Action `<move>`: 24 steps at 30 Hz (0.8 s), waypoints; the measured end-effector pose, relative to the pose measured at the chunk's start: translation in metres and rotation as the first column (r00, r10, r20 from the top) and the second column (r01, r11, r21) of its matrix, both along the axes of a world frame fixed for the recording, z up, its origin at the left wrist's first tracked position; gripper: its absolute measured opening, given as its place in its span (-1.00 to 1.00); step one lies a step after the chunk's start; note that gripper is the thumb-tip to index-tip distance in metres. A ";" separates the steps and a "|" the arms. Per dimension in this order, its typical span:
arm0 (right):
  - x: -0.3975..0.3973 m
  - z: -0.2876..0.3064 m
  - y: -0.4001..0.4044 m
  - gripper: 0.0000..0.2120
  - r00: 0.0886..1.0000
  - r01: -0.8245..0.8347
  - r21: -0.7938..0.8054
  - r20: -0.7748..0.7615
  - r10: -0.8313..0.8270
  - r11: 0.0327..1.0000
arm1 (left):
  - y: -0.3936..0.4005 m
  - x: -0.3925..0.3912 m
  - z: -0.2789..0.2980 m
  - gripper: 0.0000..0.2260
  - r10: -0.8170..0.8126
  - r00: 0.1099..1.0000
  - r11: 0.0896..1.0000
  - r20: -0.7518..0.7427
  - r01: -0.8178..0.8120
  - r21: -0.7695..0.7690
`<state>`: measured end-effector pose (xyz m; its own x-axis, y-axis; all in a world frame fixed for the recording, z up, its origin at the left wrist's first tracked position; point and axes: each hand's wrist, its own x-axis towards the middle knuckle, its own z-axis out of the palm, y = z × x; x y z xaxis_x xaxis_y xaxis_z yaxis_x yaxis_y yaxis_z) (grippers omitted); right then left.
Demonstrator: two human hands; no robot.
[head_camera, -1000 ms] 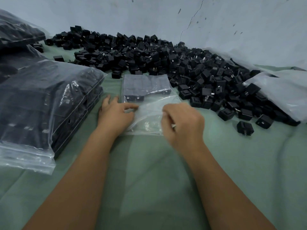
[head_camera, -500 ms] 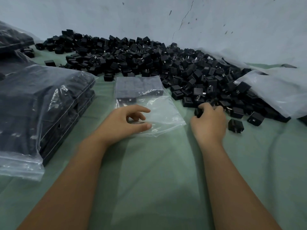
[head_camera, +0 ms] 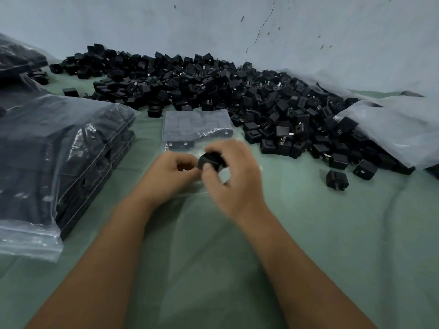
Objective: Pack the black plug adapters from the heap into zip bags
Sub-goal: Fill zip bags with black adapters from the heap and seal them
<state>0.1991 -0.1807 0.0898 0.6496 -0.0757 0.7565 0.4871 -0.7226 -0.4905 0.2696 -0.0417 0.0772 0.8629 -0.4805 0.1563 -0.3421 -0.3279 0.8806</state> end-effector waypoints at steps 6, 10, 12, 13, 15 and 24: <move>0.009 -0.016 0.015 -0.82 0.971 -0.032 0.015 -0.238 0.035 0.999 | 0.000 0.003 0.003 -0.93 0.149 0.988 0.983 0.035 -0.144 -0.117; 0.008 -0.020 0.011 -0.83 0.955 0.018 0.000 -0.295 -0.017 1.000 | -0.001 0.003 0.005 -0.94 0.170 0.985 0.957 0.018 -0.161 -0.240; 0.009 -0.019 0.011 -0.90 0.937 0.035 0.047 -0.348 -0.017 0.998 | 0.000 0.002 0.006 -0.90 0.157 0.987 0.951 0.041 -0.140 -0.276; 0.010 -0.019 0.011 -0.89 0.926 0.055 0.033 -0.376 -0.038 0.998 | 0.001 0.001 0.007 -0.89 0.157 0.986 0.949 0.050 -0.136 -0.285; 0.011 -0.020 0.010 -0.84 0.919 0.123 -0.138 -0.357 -0.166 0.983 | 0.001 0.000 0.008 -0.87 0.158 0.986 0.944 0.055 -0.135 -0.301; 0.001 -0.010 0.006 -0.85 0.861 0.169 -0.191 -0.449 -0.239 0.967 | 0.002 -0.001 0.005 -0.96 0.155 0.988 0.948 0.009 -0.146 -0.284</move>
